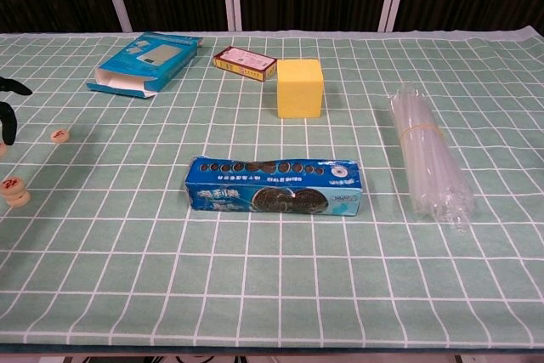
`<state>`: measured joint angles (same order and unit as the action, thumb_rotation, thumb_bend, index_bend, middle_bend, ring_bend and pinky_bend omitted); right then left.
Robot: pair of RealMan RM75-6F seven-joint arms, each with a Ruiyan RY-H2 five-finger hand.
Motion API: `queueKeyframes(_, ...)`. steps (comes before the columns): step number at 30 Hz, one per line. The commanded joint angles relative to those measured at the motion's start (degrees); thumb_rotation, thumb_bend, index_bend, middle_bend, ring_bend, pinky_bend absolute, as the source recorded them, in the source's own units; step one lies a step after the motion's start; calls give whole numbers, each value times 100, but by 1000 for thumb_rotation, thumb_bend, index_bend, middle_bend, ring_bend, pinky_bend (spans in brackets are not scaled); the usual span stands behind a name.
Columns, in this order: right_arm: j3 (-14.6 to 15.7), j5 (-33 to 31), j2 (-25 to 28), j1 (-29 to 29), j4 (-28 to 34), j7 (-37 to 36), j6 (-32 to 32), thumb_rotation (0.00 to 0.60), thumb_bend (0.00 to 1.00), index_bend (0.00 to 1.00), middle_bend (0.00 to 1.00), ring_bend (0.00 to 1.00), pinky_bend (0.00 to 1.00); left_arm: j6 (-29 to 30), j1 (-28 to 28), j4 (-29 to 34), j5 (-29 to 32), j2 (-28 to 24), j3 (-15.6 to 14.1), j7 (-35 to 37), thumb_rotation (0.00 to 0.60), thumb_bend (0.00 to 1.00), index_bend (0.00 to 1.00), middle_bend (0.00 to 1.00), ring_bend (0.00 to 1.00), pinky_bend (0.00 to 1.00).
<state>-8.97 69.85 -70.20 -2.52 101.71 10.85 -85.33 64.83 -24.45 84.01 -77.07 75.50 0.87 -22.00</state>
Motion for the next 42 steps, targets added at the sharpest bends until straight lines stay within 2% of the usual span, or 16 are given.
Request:
queueKeyframes(1, -6, -6, 1, 1, -2, -1, -4, 600, 267, 118, 57, 20, 0, 73, 31, 195, -119, -85, -74, -112, 600, 348, 489, 76, 0, 0)
queueKeyframes(9, -14, -13, 10, 4, -5, -28, -3, 600, 267, 118, 56, 20, 0, 82, 86, 453, -209, -108, -226, -490, 600, 348, 483, 81, 0, 0)
queueKeyframes(42, -30, -48, 2, 4, -2, 4, -17, 600, 266, 118, 56, 19, 0, -28, 105, 167, -92, 181, -221, -774, 600, 347, 461, 79, 0, 0)
